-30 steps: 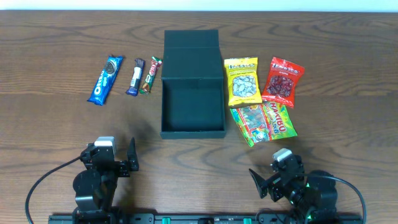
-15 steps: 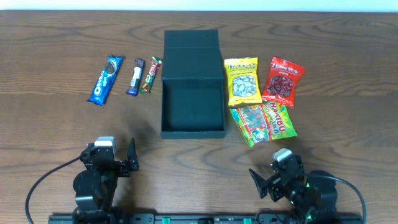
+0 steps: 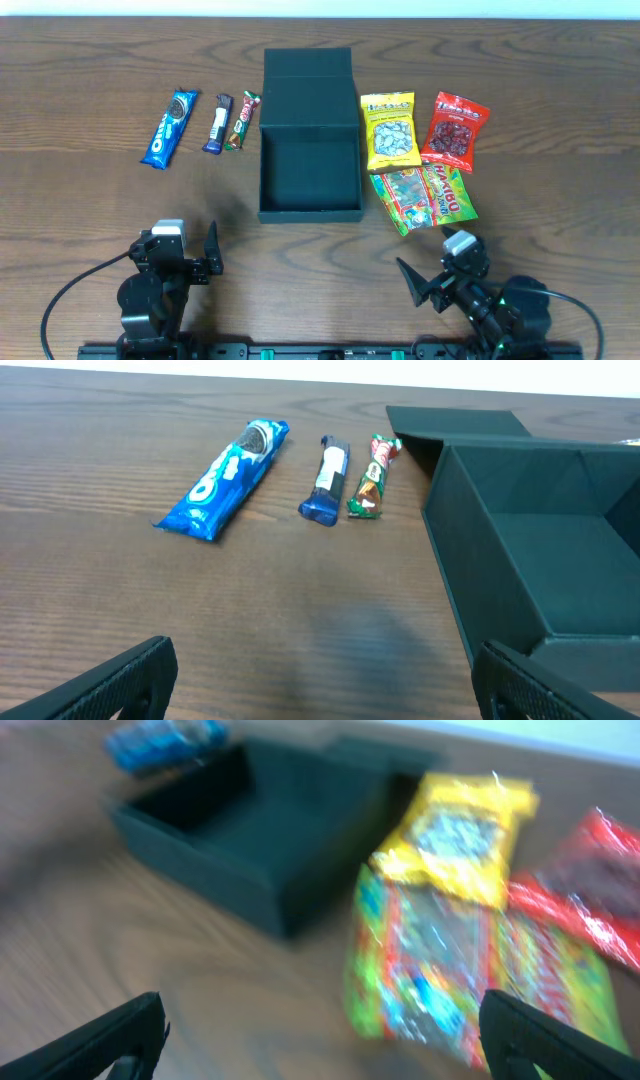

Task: Pack container
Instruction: 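Move the right gripper toward the green Haribo Worms bag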

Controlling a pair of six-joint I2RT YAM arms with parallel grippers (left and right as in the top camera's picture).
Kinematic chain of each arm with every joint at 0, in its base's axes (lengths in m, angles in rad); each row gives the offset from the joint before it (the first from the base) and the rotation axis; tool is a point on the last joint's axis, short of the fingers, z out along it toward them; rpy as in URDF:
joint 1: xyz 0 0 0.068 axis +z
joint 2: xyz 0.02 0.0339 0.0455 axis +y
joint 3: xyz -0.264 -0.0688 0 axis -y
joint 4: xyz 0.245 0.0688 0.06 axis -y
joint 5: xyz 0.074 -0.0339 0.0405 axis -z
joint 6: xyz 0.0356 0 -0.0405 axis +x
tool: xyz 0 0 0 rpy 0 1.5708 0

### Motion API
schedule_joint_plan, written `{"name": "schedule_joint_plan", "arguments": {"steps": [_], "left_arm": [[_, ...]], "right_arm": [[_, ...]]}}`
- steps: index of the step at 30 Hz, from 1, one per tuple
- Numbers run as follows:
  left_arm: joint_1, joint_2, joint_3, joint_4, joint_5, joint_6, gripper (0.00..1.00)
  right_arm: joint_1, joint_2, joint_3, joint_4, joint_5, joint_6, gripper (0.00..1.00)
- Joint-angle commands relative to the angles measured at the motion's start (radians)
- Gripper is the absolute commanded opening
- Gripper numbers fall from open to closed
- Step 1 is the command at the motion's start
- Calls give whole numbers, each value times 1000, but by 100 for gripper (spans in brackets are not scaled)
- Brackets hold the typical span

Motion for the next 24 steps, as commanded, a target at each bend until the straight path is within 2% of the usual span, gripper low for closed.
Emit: {"name": "schedule_joint_plan", "arguments": {"steps": [1, 6, 8, 10, 14, 16, 20, 24], "left_arm": [[-2, -8, -21, 0, -7, -11, 95], [-2, -8, -21, 0, -7, -11, 95], [-2, -8, -21, 0, -7, -11, 95], [-2, -8, -21, 0, -7, -11, 95], [-2, -8, -21, 0, -7, -11, 95], [-2, -8, -21, 0, -7, -11, 95], [-2, -8, -21, 0, -7, -11, 95], [-2, -8, -21, 0, -7, -11, 95]], "right_arm": [[8, -5, -2, 40, -251, 316, 99], [8, -5, -2, 50, -288, 821, 99], [8, -5, -2, 79, -288, 904, 99], [8, -5, -2, 122, -260, 903, 98], [8, 31, -2, 125, -108, 989, 86], [8, 93, 5, 125, -53, 988, 89], [8, 379, 99, 126, 156, 908, 91], [8, 678, 202, 146, 321, 881, 98]]}}
